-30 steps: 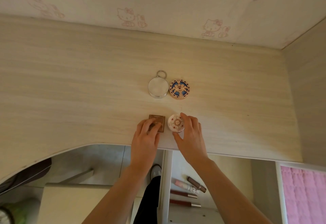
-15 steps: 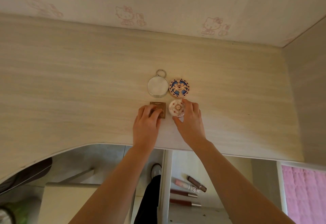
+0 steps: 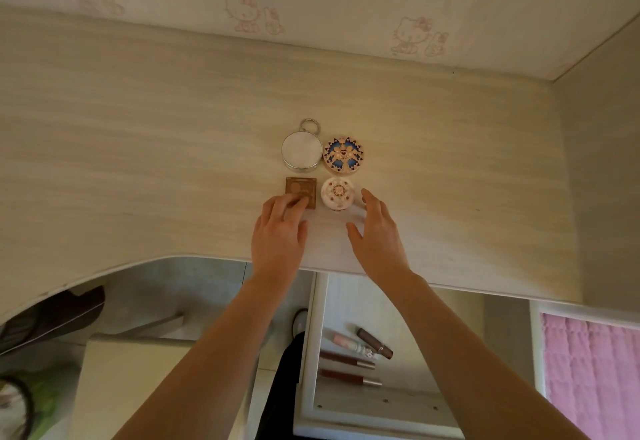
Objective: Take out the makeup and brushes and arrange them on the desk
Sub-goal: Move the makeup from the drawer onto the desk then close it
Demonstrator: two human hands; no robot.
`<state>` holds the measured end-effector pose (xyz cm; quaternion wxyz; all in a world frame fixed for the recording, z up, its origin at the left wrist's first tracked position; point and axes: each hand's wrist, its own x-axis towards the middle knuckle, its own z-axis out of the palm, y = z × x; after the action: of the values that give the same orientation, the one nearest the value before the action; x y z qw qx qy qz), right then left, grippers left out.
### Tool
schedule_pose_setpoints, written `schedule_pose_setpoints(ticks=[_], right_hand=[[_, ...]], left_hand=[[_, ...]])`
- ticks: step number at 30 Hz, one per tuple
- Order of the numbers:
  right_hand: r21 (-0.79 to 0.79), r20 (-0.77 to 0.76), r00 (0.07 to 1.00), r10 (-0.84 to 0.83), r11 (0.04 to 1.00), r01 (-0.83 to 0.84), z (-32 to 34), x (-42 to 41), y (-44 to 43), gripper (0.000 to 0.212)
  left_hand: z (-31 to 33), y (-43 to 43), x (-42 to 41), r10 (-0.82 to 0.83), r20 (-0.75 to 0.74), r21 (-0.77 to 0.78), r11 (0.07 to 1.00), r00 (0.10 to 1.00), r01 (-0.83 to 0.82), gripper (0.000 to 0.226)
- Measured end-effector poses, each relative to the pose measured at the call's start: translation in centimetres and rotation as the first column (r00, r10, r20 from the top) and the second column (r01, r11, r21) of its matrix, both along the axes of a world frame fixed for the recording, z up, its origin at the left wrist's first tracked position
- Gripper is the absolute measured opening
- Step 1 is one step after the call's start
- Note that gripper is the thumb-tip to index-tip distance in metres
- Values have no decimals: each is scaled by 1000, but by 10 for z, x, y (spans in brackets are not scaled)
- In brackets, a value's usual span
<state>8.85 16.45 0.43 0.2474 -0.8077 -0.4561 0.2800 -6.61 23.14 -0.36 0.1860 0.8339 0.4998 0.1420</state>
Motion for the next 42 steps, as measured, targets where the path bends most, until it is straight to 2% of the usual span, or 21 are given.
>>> schedule_pose_setpoints(ticks=[7, 17, 22, 26, 32, 36, 39, 42], right_hand=[[-19, 75, 991, 108, 994, -107, 5, 6, -55, 52], [12, 90, 969, 229, 973, -231, 3, 18, -162, 47], [-40, 47, 965, 256, 966, -254, -21, 19, -205, 45], [-118, -4, 963, 270, 956, -269, -51, 23, -229, 45], [-278, -99, 968, 232, 927, -250, -101, 24, -242, 42], [-306, -104, 966, 237, 916, -258, -128, 17, -237, 38], [-299, -79, 977, 200, 930, -214, -145, 10, -228, 37], [-331, -14, 972, 236, 916, -227, -158, 4, -219, 35]], left_hand=[[3, -62, -5, -20, 16, 20, 1000, 1000, 20, 37], [-6, -172, -4, -72, -43, -34, 997, 996, 71, 36], [-24, -213, -2, -102, -97, -59, 994, 990, 96, 38], [-47, -229, 5, -147, -120, -113, 985, 982, 134, 36], [-90, -233, 16, -222, -252, -249, 955, 942, 159, 35], [-118, -228, 21, -307, -276, -346, 916, 911, 204, 40], [-132, -225, 24, -324, -286, -358, 909, 902, 214, 35], [-142, -219, 25, -350, -318, -347, 908, 881, 236, 27]])
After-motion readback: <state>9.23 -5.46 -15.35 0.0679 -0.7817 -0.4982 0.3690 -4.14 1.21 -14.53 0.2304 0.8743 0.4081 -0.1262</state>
